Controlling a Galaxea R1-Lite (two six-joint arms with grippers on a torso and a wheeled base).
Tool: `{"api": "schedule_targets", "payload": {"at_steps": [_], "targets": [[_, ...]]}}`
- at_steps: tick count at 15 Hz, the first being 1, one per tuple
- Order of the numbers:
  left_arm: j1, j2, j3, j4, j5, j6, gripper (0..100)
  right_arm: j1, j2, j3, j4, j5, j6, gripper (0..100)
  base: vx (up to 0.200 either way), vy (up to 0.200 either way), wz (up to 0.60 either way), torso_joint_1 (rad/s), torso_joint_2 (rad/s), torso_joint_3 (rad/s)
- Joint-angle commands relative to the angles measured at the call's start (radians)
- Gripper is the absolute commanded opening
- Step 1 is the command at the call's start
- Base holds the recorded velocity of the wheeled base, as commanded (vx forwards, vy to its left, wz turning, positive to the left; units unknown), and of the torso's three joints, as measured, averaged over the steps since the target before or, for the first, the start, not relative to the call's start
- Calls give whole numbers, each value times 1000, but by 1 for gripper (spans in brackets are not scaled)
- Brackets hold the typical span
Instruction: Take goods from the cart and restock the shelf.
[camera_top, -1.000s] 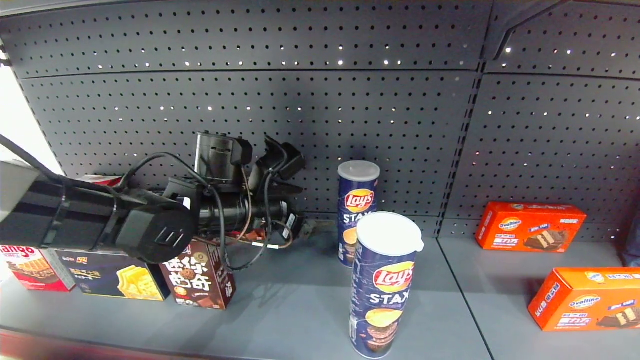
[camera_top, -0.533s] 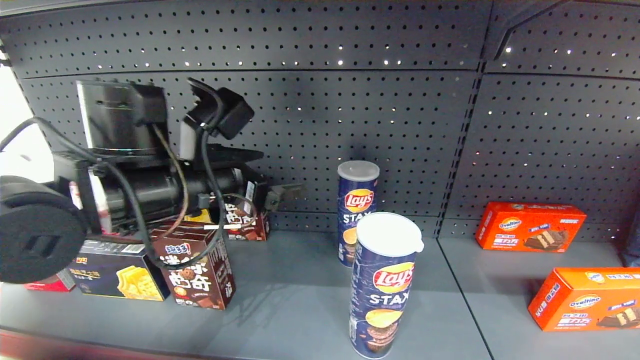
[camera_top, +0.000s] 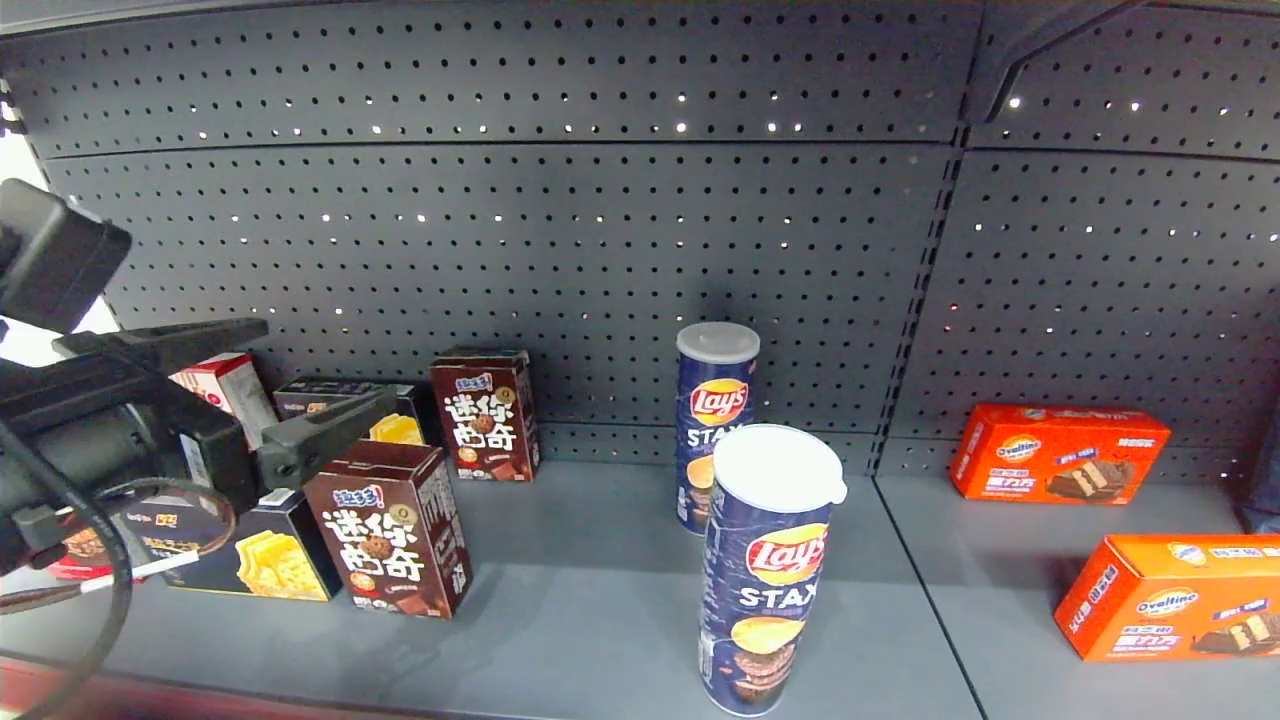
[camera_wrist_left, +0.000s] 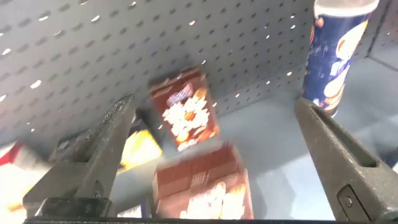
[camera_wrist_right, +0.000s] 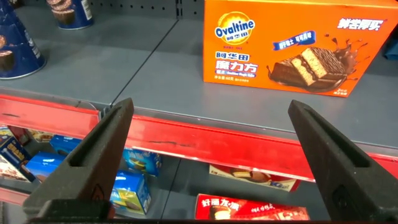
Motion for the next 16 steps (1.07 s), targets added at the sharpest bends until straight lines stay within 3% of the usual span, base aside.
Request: {"api": "schedule_targets", "payload": {"at_steps": [1, 4, 8, 10, 11, 16], "targets": [[51, -108, 76, -1, 2, 0, 100, 0, 2, 0, 0, 1, -1, 100, 0, 0, 0, 0, 0, 0], [115, -190, 153, -21, 16, 3, 100, 0, 2, 0, 0, 1, -1, 100, 0, 0, 0, 0, 0, 0], [125, -351, 282, -7, 97, 2, 100, 0, 2, 0, -1, 1, -1, 100, 0, 0, 0, 0, 0, 0], [121, -384, 280, 24, 93, -13, 100, 0, 2, 0, -1, 1, 1, 100, 0, 0, -600, 5, -2, -2], [121, -382, 273, 22, 91, -38, 100, 0, 2, 0, 0, 1, -1, 100, 0, 0, 0, 0, 0, 0], [123, -420, 265, 27, 94, -70, 100, 0, 2, 0, -1, 1, 1, 100, 0, 0, 0, 0, 0, 0]]}}
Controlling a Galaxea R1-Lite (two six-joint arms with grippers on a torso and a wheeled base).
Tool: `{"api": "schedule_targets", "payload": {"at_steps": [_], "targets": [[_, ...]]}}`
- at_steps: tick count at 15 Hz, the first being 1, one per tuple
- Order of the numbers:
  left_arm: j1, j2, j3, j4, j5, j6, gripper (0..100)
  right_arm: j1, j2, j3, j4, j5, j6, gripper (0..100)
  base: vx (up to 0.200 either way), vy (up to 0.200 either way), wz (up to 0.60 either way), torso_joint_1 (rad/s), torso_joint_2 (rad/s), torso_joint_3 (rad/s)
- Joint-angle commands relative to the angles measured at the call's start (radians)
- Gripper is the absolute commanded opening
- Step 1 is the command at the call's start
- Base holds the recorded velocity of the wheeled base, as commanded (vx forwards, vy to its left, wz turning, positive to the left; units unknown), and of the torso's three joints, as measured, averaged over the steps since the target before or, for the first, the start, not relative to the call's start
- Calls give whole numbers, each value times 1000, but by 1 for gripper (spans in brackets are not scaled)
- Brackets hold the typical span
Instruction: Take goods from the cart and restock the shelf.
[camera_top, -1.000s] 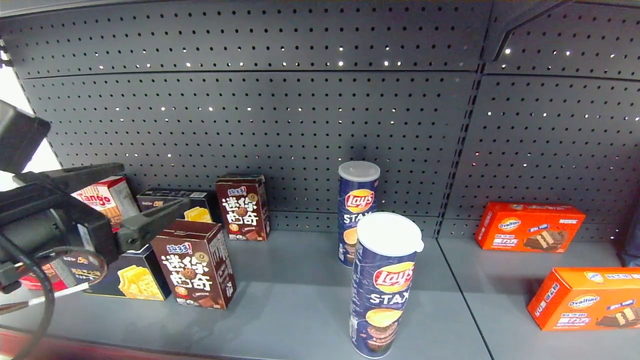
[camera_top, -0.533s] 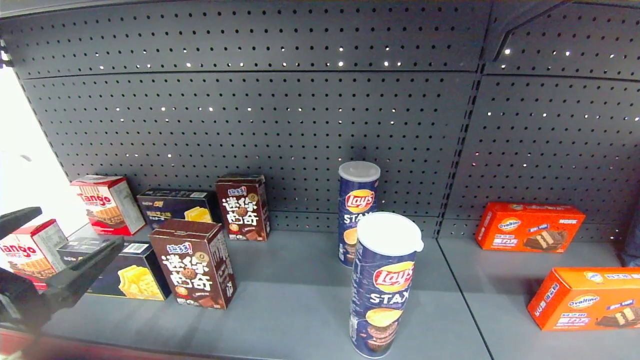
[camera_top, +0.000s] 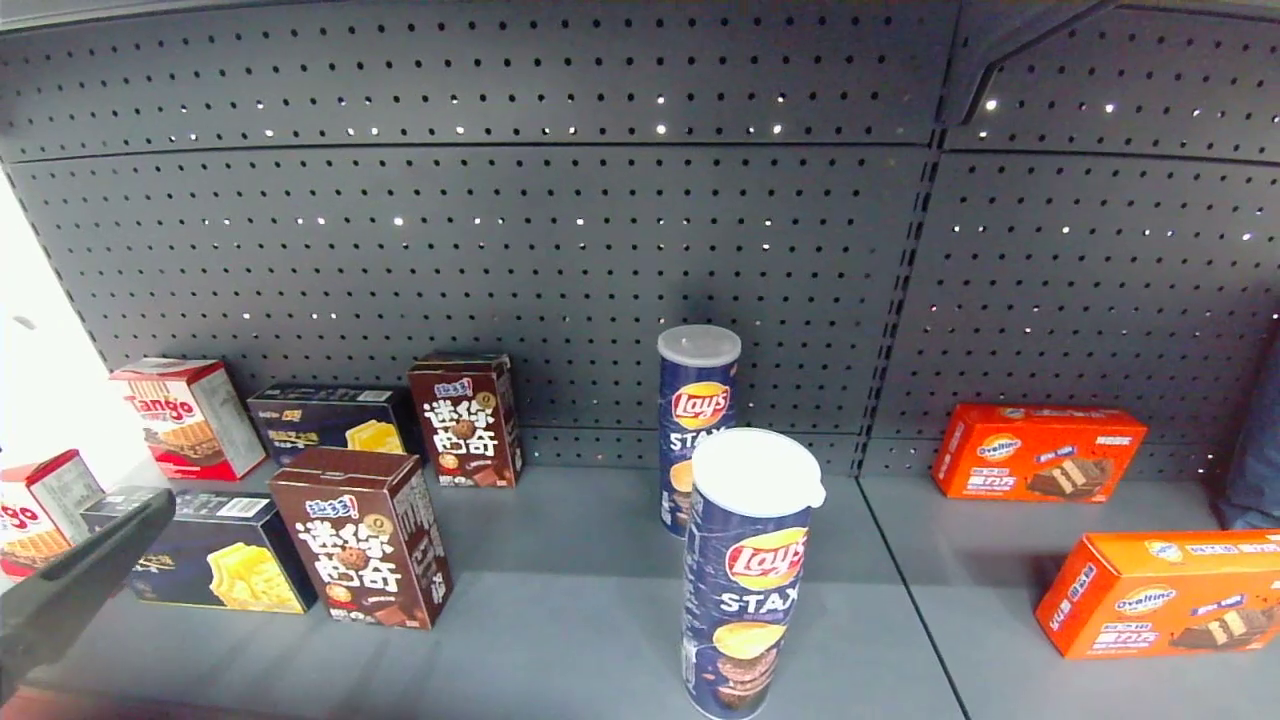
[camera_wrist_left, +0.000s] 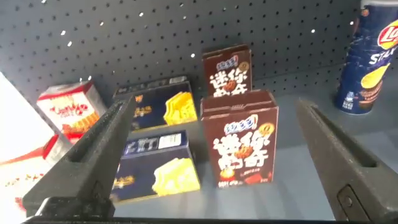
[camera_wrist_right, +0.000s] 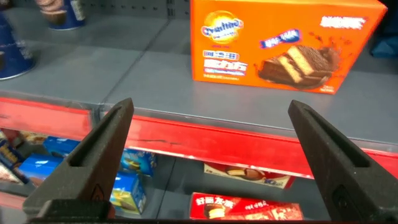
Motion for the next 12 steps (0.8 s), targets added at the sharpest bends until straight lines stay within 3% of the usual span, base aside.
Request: {"api": "schedule_targets", "payload": {"at_steps": [1, 6, 8, 9, 10, 11, 12], "targets": [[2, -34, 6, 0, 4, -3, 100, 1, 2, 0, 0, 0, -2, 100, 0, 0, 0, 0, 0, 0], [2, -109, -9, 95, 4, -10, 100, -17, -1, 0, -2, -8, -17, 100, 0, 0, 0, 0, 0, 0], [5, -123, -37, 100, 6, -56, 100, -19, 2, -18, -14, -20, 3, 100, 0, 0, 0, 0, 0, 0], [15, -129, -85, 154, 9, -66, 100, -40, 278, -459, -45, -73, 150, 100, 0, 0, 0, 0, 0, 0], [18, -144, -112, 213, 10, -73, 100, -23, 411, -557, 12, -66, 216, 100, 0, 0, 0, 0, 0, 0], [16, -158, -117, 252, 9, -74, 100, -5, 411, -560, 38, -21, 176, 100, 0, 0, 0, 0, 0, 0], [15, -204, -129, 324, 10, -74, 100, 46, 433, -554, 61, 81, 8, 100, 0, 0, 0, 0, 0, 0]]}}
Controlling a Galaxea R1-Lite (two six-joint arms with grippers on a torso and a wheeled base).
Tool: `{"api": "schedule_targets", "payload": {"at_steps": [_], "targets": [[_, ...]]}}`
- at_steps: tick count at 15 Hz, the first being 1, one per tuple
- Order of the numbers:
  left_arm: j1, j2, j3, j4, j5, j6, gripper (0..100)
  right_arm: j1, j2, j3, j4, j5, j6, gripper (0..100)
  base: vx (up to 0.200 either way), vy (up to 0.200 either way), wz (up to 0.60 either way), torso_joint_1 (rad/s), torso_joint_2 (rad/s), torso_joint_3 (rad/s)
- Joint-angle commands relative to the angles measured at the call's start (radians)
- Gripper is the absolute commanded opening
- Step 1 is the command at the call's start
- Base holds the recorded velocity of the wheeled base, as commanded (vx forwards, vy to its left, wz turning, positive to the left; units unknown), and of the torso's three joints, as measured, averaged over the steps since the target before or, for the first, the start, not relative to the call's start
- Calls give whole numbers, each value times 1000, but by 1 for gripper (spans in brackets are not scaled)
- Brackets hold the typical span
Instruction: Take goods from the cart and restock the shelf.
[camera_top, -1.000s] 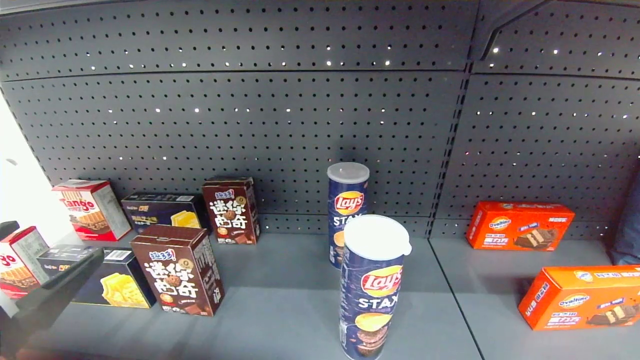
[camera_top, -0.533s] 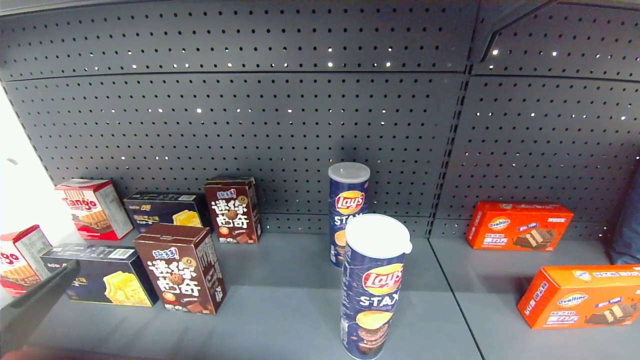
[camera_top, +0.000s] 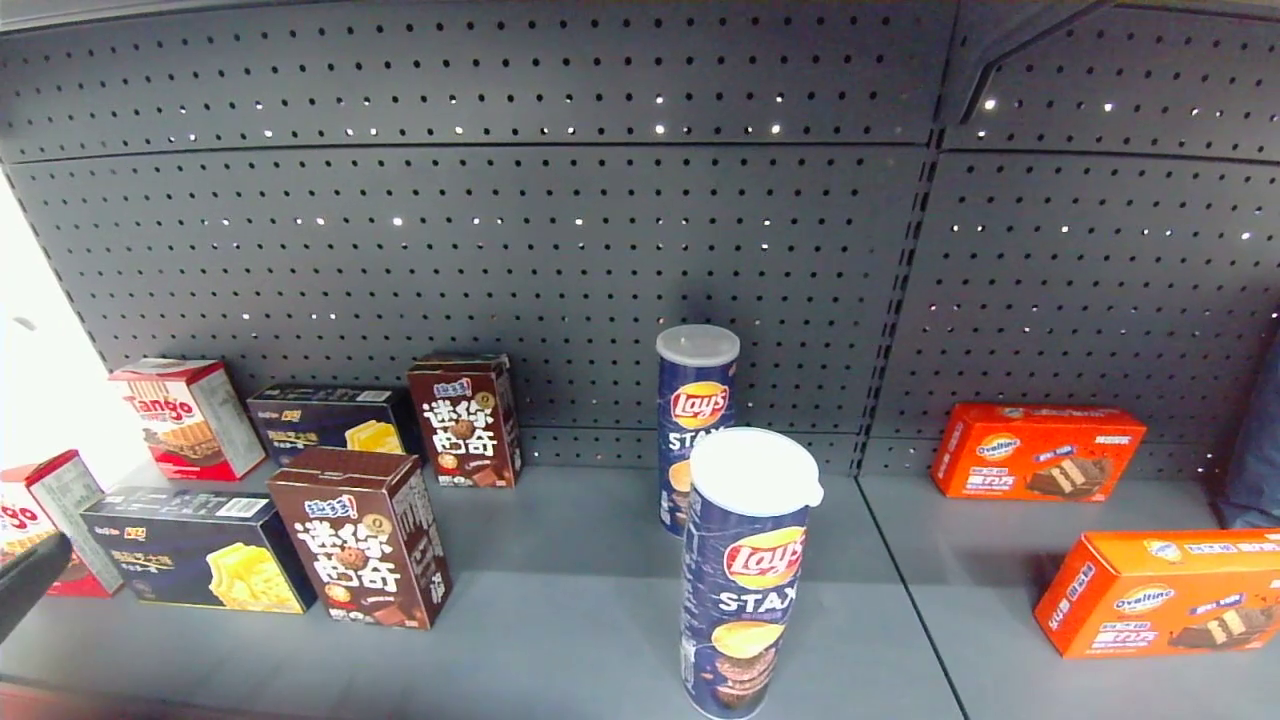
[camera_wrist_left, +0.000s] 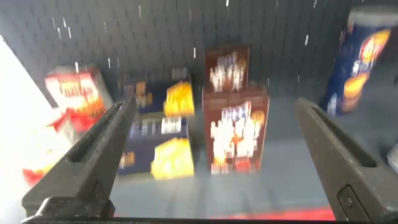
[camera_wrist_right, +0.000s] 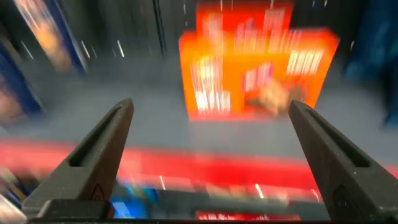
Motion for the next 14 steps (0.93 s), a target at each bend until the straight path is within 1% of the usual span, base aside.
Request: {"api": "schedule_targets", "payload": {"at_steps": [1, 2, 3, 4, 5, 6, 8, 10, 12, 14], "targets": [[2, -70, -15, 59, 1, 0, 100, 99, 361, -284, 47, 104, -86, 100, 0, 0, 0, 0, 0, 0], [4, -90, -12, 86, 3, 0, 100, 149, 422, -321, 44, 117, -99, 100, 0, 0, 0, 0, 0, 0], [4, -96, -15, 111, 3, 2, 100, 218, 506, -379, 42, 117, -99, 100, 0, 0, 0, 0, 0, 0], [4, -96, -16, 114, 3, 2, 100, 267, 561, -416, 41, 117, -99, 100, 0, 0, 0, 0, 0, 0], [4, -96, -15, 114, 3, 2, 100, 347, 658, -451, 33, 114, -93, 100, 0, 0, 0, 0, 0, 0], [2, -96, -13, 114, 1, 3, 100, 392, 721, -450, 0, 112, -93, 100, 0, 0, 0, 0, 0, 0], [-2, -89, -23, 112, -5, 8, 100, 428, 821, -433, -50, 107, -93, 100, 0, 0, 0, 0, 0, 0], [-9, -67, -24, 106, -14, 8, 100, 451, 882, -416, -51, 60, -89, 100, 0, 0, 0, 0, 0, 0], [-22, -56, -20, 108, -57, 8, 100, 448, 933, -358, -76, 37, -88, 100, 0, 0, 0, 0, 0, 0], [-21, -30, -20, 105, -71, 5, 100, 450, 985, -282, -135, 26, -91, 100, 0, 0, 0, 0, 0, 0]]}}
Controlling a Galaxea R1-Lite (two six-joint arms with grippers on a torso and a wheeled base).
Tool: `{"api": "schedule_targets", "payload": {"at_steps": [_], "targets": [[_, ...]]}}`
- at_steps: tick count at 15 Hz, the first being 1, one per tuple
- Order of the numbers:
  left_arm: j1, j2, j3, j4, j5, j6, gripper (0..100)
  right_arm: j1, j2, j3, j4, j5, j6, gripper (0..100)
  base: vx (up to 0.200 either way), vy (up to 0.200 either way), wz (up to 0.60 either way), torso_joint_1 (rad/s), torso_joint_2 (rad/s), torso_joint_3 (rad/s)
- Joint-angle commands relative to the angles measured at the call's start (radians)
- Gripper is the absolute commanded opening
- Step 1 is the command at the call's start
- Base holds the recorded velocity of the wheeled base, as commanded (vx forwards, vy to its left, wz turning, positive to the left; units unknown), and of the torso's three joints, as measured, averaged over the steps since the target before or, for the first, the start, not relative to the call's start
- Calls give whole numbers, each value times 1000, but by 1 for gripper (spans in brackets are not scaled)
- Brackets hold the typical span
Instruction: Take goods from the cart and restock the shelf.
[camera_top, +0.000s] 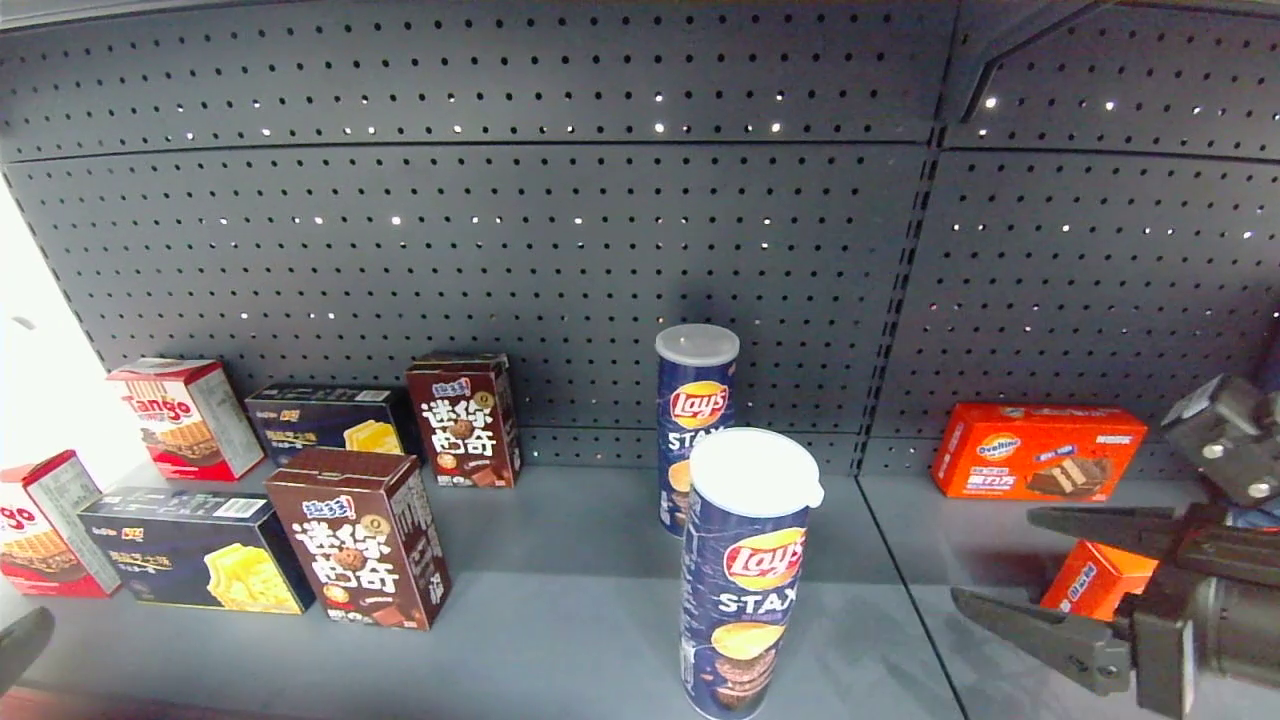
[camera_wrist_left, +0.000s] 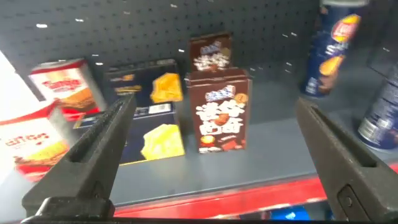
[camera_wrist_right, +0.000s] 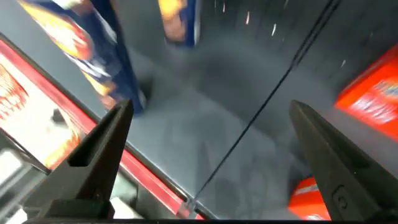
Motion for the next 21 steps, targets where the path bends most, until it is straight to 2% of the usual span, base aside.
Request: {"api": "schedule_targets", "payload": {"at_steps": [1, 7, 9, 10, 15, 21], "targets": [[-1, 40, 4, -3, -1, -2, 100, 1, 117, 57, -44, -21, -2, 100, 0, 0, 0, 0, 0, 0], [-3, 86, -2, -3, -13, -2, 100, 14, 292, -48, -55, -64, 8, 100, 0, 0, 0, 0, 0, 0], [-3, 92, -4, -3, -24, -2, 100, 18, 329, -68, -73, -96, 44, 100, 0, 0, 0, 0, 0, 0], [-1, 92, -5, -3, -32, 1, 100, 49, 375, -87, -124, -124, 113, 100, 0, 0, 0, 0, 0, 0], [-1, 92, -12, -3, -33, 0, 100, 101, 416, -97, -127, -126, 113, 100, 0, 0, 0, 0, 0, 0], [-1, 92, -2, -3, -33, 0, 100, 124, 419, -95, -127, -119, 113, 100, 0, 0, 0, 0, 0, 0]]}}
